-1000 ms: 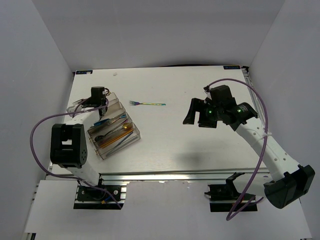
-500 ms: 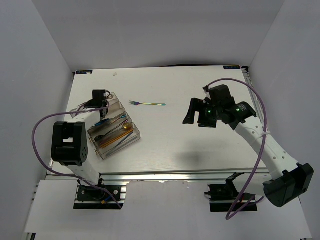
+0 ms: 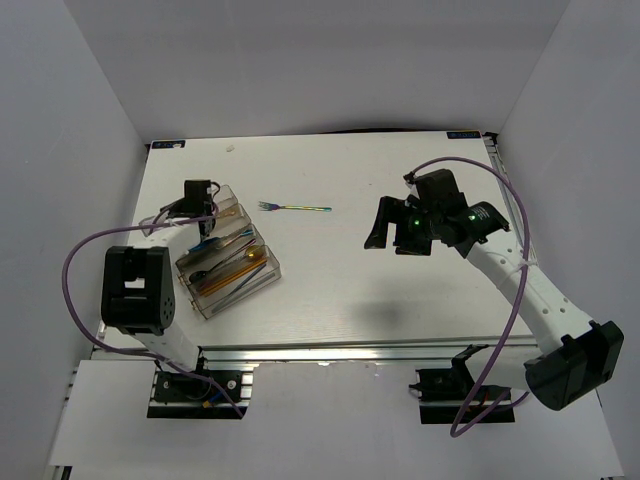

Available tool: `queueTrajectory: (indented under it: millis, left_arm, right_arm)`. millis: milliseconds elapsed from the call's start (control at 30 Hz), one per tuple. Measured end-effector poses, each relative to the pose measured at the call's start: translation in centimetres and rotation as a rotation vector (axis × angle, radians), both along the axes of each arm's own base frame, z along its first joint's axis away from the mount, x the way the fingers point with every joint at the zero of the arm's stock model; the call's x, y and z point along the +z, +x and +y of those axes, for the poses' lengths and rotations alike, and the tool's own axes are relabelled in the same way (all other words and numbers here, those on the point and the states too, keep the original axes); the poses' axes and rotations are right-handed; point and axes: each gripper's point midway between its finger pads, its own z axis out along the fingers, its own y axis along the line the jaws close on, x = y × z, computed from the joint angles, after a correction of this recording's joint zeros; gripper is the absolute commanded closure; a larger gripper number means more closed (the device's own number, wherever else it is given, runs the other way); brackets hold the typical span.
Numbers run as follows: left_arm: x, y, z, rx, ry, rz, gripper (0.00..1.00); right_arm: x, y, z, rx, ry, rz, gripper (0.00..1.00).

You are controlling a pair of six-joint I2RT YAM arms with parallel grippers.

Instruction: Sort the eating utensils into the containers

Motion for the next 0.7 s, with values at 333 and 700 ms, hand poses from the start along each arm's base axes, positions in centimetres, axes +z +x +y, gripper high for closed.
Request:
queueTrajectory:
  millis: [333, 700]
  left_arm:
    - [8.5, 18.0, -6.8, -0.599, 0.312, 0.096, 0.02]
    - [1.4, 13.4, -22.1, -1.060, 0.394, 0.458, 0.02]
  right_arm:
    - [0.3, 0.1, 0.1, 0.002, 0.007, -0.004, 0.11]
    - [-0.5, 0.6, -2.3, -0.115, -0.103, 0.005, 0.11]
